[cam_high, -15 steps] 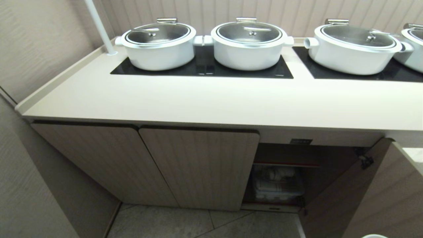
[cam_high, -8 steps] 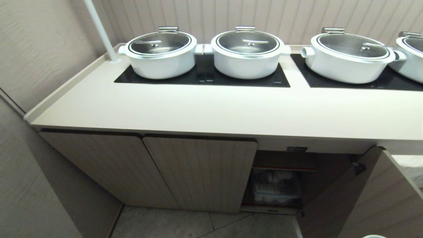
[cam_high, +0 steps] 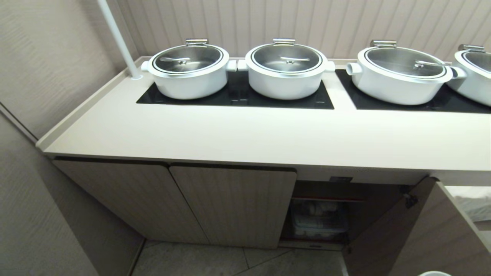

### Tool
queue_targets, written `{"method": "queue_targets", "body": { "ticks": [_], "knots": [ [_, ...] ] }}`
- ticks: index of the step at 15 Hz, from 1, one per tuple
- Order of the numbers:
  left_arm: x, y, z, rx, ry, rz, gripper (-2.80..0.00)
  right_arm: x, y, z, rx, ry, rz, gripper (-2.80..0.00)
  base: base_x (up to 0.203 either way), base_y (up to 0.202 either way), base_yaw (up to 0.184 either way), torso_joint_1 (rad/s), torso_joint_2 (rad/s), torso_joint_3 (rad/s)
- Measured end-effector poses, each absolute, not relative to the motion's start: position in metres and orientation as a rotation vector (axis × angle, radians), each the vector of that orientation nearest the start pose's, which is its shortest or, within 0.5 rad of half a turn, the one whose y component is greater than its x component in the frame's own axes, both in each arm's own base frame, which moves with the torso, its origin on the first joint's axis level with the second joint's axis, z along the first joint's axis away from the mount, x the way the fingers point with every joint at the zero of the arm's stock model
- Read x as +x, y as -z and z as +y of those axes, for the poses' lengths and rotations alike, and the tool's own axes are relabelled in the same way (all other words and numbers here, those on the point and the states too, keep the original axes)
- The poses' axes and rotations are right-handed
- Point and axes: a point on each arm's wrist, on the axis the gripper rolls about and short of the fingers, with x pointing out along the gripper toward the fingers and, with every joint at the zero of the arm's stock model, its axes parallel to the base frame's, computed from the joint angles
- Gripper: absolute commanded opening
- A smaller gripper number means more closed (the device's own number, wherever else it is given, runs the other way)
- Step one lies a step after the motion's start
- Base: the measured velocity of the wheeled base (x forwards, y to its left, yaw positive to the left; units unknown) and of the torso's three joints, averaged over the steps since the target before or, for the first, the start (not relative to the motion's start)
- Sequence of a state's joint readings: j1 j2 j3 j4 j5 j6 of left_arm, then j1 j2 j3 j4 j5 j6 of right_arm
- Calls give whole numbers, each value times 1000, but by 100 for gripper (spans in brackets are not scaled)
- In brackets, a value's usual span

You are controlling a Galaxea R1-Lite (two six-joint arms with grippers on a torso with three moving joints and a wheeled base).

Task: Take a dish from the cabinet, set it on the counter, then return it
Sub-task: Place it on the table

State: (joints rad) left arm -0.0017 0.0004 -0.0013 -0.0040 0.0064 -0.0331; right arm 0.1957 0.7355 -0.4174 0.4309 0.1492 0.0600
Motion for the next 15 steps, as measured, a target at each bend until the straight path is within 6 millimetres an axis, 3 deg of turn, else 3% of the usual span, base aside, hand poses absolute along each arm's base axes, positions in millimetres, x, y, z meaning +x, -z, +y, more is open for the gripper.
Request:
{"method": "queue_targets", "body": {
  "ticks": [15],
  "knots": [
    [-23,-76,0,-33,-4,-4,-280,40,-148,11,17,-313,765,-280,0,0,0,106,-219,-112]
  ]
}}
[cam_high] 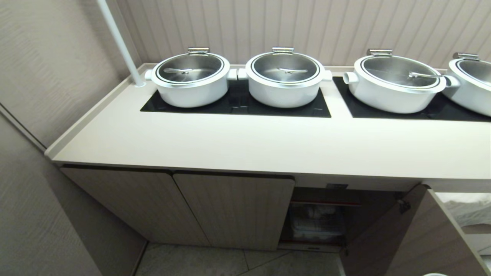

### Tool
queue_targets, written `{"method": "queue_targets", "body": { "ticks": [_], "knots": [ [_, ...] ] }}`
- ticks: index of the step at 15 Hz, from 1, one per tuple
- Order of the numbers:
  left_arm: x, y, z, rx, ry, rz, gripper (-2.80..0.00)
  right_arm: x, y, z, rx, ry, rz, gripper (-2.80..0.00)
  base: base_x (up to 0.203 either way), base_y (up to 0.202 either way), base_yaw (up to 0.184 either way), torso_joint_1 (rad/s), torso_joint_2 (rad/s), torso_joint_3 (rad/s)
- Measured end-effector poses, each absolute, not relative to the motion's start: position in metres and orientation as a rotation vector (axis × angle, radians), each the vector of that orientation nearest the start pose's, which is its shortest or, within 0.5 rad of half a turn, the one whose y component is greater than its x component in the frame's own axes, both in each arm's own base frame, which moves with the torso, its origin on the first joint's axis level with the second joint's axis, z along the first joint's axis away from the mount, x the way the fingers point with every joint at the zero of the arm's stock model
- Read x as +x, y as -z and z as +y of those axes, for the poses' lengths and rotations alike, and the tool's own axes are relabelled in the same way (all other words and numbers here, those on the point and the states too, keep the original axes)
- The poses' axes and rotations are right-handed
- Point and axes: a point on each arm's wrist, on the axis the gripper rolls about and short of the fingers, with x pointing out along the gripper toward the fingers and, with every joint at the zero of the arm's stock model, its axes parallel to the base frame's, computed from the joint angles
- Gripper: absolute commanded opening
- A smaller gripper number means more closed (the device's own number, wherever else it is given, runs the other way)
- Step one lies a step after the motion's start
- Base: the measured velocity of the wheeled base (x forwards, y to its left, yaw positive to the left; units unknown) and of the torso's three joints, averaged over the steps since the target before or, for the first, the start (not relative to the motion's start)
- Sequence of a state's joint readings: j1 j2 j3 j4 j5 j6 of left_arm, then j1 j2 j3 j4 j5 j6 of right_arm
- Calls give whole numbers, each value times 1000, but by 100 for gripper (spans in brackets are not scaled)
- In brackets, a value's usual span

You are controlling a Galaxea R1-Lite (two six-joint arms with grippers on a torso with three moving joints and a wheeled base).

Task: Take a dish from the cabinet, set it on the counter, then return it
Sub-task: Place it on the table

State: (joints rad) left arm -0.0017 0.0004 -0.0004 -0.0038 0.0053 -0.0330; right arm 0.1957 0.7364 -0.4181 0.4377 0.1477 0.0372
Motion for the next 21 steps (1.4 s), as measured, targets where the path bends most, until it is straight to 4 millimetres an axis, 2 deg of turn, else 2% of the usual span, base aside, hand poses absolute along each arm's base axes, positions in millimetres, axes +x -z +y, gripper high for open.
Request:
{"method": "queue_targets", "body": {
  "ticks": [21],
  "knots": [
    [-23,-76,0,-33,-4,-5,-280,40,-148,11,12,-314,766,-280,0,0,0,49,-96,-46]
  ]
}}
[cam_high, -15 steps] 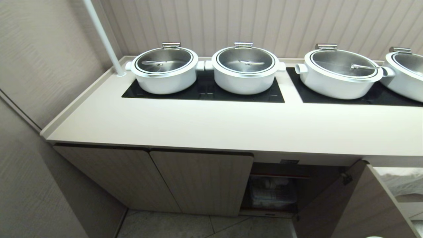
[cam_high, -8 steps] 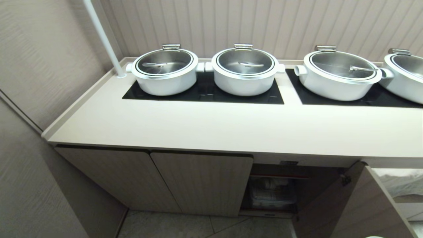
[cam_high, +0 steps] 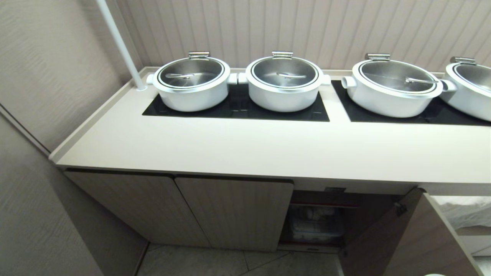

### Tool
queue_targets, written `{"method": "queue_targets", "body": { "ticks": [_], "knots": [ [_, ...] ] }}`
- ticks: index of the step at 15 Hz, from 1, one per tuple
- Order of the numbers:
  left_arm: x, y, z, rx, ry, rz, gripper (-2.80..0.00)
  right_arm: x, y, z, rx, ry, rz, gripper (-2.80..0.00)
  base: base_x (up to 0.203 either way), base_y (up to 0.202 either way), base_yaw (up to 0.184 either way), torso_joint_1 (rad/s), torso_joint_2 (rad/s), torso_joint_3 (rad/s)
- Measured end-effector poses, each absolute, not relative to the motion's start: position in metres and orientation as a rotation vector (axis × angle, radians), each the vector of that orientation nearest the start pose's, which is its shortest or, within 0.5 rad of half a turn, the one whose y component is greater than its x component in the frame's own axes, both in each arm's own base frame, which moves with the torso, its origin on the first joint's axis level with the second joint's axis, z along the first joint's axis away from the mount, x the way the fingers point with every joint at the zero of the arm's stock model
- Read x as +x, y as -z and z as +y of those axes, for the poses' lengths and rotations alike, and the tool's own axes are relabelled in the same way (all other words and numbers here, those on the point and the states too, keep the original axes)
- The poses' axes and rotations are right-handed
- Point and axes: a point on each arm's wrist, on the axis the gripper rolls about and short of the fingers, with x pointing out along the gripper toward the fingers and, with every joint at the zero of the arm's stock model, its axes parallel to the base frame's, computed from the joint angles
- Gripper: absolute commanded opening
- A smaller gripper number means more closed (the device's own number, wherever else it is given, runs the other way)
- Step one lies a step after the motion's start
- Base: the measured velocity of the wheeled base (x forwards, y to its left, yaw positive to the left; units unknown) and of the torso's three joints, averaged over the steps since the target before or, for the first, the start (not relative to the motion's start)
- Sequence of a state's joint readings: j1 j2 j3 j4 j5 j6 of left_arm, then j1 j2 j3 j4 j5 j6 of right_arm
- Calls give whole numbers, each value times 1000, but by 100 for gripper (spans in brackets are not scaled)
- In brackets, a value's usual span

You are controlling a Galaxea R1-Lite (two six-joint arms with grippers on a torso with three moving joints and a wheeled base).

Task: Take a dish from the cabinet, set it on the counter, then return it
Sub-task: Place it on the table

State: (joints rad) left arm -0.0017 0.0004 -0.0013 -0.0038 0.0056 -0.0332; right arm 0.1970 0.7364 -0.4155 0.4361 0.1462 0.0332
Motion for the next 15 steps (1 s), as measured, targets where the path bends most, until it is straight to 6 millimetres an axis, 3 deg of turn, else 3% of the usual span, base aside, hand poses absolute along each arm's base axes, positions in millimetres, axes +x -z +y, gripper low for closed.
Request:
{"method": "queue_targets", "body": {
  "ticks": [10,15],
  "knots": [
    [-23,-76,0,-33,-4,-4,-280,45,-153,12,18,-310,752,-280,0,0,0,0,0,0],
    [-23,-76,0,-33,-4,-5,-280,62,-168,16,19,-310,740,-280,0,0,0,0,0,0]
  ]
}}
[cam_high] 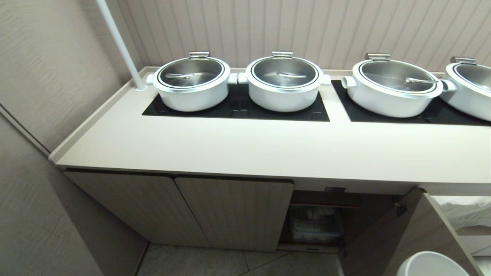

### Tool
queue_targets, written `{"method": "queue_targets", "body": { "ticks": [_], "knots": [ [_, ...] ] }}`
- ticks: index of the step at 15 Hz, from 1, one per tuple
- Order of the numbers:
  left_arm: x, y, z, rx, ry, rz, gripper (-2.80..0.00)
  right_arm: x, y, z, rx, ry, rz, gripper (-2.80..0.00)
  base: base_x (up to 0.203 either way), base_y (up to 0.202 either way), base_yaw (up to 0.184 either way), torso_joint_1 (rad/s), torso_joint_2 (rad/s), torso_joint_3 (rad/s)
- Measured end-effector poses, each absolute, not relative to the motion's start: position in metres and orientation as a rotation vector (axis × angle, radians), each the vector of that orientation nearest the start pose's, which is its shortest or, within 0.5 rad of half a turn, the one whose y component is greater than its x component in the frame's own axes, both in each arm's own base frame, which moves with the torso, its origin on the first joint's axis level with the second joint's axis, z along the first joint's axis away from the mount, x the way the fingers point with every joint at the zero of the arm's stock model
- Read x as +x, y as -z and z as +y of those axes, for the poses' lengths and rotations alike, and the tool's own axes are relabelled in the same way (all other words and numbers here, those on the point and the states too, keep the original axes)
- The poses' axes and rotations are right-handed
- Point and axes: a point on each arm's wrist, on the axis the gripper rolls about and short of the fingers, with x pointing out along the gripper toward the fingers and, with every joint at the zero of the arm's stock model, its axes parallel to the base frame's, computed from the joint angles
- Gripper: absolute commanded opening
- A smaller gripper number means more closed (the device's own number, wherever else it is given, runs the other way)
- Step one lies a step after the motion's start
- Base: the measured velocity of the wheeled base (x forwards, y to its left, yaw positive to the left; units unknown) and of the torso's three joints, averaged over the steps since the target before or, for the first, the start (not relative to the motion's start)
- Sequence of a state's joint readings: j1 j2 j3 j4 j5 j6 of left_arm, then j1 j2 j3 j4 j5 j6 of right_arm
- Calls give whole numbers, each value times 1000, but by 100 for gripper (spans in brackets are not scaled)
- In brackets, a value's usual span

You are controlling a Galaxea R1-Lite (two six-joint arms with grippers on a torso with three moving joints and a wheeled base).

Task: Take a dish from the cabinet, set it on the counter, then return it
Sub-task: Place it on the table

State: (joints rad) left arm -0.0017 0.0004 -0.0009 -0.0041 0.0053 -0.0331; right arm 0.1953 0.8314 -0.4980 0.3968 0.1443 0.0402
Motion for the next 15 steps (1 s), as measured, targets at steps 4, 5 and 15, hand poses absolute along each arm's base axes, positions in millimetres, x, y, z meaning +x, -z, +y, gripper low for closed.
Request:
{"method": "queue_targets", "body": {
  "ticks": [4,5,15],
  "knots": [
    [-23,-76,0,-33,-4,-5,-280,94,-188,22,21,-307,736,-280,0,0,0,0,0,0],
    [-23,-76,0,-33,-4,-5,-280,105,-193,24,21,-307,734,-280,0,0,0,0,0,0],
    [-23,-76,0,-33,-3,-5,-280,227,-215,48,115,-277,702,-280,0,0,0,0,0,0]
  ]
}}
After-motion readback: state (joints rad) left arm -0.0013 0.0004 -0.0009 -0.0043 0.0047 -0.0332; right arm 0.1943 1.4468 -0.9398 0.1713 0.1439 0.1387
